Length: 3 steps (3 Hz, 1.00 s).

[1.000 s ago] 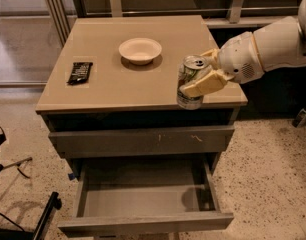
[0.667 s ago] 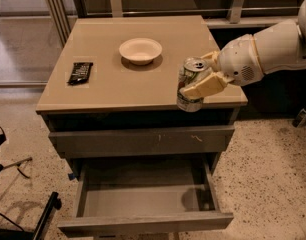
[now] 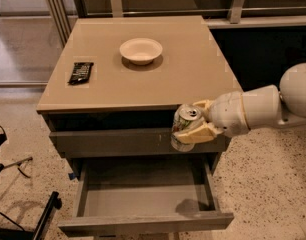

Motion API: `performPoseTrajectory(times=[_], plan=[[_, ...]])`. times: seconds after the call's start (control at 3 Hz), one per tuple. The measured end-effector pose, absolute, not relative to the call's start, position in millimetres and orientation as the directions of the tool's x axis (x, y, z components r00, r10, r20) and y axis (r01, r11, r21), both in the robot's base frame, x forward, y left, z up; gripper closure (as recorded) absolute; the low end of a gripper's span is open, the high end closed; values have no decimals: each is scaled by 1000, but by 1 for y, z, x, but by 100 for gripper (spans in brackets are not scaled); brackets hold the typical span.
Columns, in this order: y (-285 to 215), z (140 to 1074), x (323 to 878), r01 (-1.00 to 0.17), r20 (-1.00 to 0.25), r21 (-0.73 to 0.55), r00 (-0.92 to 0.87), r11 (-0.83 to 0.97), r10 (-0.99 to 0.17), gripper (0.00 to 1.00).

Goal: Place 7up can into middle drawer

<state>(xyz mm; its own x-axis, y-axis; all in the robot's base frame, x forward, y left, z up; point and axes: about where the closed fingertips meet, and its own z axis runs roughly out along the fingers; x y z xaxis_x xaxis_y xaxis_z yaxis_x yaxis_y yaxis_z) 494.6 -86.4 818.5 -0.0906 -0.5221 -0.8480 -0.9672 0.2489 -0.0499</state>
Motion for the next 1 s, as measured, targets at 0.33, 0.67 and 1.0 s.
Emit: performPoseTrajectory(times=[0.33,0.67,1.0], plan=[[-65,746,488,-969,-867,-92,-35,228,-498,100],[-65,746,488,-969,-867,-92,-35,228,-498,100],[-66,700,480,-971,-862,-89,-37,221,-506,100]])
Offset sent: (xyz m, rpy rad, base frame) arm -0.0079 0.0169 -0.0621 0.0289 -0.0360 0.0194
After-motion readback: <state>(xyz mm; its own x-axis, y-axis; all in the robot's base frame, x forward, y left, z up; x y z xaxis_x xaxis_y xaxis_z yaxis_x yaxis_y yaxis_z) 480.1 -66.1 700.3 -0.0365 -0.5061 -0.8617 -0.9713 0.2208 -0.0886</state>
